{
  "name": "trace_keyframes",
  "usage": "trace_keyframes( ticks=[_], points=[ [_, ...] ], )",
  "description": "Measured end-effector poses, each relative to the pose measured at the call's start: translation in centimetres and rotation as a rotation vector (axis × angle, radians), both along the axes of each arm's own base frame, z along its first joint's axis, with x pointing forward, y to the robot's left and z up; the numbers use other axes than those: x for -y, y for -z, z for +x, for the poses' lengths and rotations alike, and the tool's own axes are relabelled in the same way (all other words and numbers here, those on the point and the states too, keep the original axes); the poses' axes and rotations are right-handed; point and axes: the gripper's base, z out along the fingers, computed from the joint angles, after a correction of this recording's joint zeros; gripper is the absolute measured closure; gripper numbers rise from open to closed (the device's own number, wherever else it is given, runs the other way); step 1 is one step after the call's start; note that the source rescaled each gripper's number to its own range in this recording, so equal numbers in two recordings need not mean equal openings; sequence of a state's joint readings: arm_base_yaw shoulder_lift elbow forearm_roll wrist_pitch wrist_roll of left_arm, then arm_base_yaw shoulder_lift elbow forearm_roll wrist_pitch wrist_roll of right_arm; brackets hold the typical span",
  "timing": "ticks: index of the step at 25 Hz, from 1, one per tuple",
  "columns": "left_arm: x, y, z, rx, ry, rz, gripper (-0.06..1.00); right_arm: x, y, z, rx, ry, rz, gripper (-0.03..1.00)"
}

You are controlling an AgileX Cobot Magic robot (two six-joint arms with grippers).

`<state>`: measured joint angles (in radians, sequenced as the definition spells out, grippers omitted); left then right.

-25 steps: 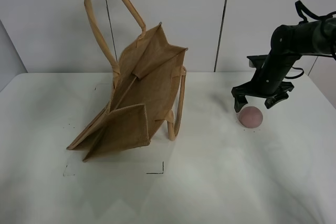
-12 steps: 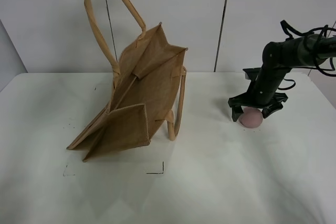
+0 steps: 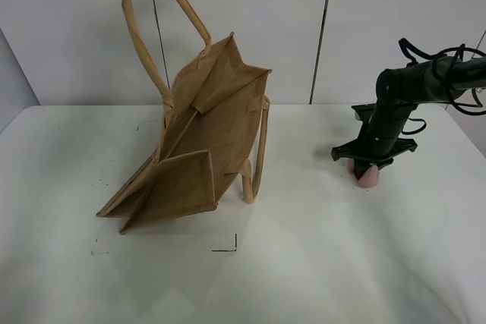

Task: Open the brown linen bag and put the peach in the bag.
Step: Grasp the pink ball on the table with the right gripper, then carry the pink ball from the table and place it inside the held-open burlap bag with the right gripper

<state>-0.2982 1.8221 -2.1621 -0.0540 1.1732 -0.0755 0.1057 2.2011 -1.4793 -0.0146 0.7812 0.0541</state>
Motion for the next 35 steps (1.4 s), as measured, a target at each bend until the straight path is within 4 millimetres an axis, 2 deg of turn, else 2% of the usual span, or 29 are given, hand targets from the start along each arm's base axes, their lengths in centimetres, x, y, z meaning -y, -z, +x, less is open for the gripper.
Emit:
trace_keyframes(
  ticks=[1,2,6,10,13,19,22,28,32,35],
  points=[
    [0.0,0.0,0.0,0.000,0.000,0.000,0.94,0.0,-0.1,0.0,0.001,0.001,0.000,0.92],
    [0.0,0.0,0.0,0.000,0.000,0.000,0.94,0.0,-0.1,0.0,0.001,0.001,0.000,0.96],
    [0.0,0.0,0.0,0.000,0.000,0.000,0.94,0.0,-0.2,0.0,0.001,-0.007,-0.001,0.97],
    [0.0,0.0,0.0,0.000,0.000,0.000,0.94,-0.1,-1.3,0.1,0.021,-0.033,0.003,0.97],
    [0.0,0.0,0.0,0.000,0.000,0.000,0.94,-0.3,-3.7,0.0,0.075,-0.056,0.025,0.97],
    [0.0,0.0,0.0,0.000,0.000,0.000,0.94,-0.6,-11.3,-1.6,0.203,-0.118,0.069,0.97],
    [0.0,0.0,0.0,0.000,0.000,0.000,0.94,-0.6,-14.5,-2.8,0.247,-0.127,0.084,0.97],
    [0.0,0.0,0.0,0.000,0.000,-0.001,0.94,-1.1,-18.6,-4.5,0.278,-0.175,0.145,0.97],
    [0.0,0.0,0.0,0.000,0.000,-0.001,0.94,-3.6,-21.2,-4.4,0.323,-0.261,0.204,0.97],
    [0.0,0.0,0.0,0.000,0.000,-0.001,0.94,-6.9,-22.4,-4.2,0.366,-0.380,0.273,0.97]
  ],
)
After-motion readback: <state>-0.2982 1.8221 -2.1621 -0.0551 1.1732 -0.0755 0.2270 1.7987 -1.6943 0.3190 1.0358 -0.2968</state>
